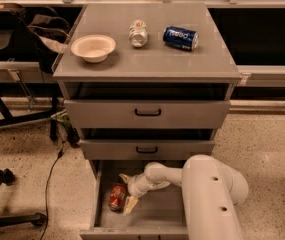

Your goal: Pick coke can from bottom drawer and place on counter

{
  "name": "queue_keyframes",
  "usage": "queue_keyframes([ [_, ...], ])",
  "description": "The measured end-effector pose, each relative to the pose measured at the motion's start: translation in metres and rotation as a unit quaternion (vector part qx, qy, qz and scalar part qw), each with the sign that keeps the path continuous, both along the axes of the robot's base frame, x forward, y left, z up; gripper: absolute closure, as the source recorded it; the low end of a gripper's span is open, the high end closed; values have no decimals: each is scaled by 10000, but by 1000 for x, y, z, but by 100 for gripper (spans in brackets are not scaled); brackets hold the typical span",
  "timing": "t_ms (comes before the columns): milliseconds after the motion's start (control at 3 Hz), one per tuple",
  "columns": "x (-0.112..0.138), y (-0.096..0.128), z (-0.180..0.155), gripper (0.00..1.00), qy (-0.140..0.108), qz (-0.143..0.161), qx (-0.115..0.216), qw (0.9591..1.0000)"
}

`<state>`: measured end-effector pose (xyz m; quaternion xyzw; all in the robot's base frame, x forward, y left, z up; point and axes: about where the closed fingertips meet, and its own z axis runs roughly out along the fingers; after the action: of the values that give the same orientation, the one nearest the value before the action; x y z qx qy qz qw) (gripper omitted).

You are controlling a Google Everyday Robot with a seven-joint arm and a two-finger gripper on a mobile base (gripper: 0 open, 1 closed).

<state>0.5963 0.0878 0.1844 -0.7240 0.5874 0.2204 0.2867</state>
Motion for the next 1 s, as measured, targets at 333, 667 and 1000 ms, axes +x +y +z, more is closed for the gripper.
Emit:
queue_keyframes([
  [333,9,11,-13,0,68,-90,87,9999],
  [667,15,21,-27,0,186,-143,179,9996],
  [1000,17,26,-34,0,245,-149,220,9993],
])
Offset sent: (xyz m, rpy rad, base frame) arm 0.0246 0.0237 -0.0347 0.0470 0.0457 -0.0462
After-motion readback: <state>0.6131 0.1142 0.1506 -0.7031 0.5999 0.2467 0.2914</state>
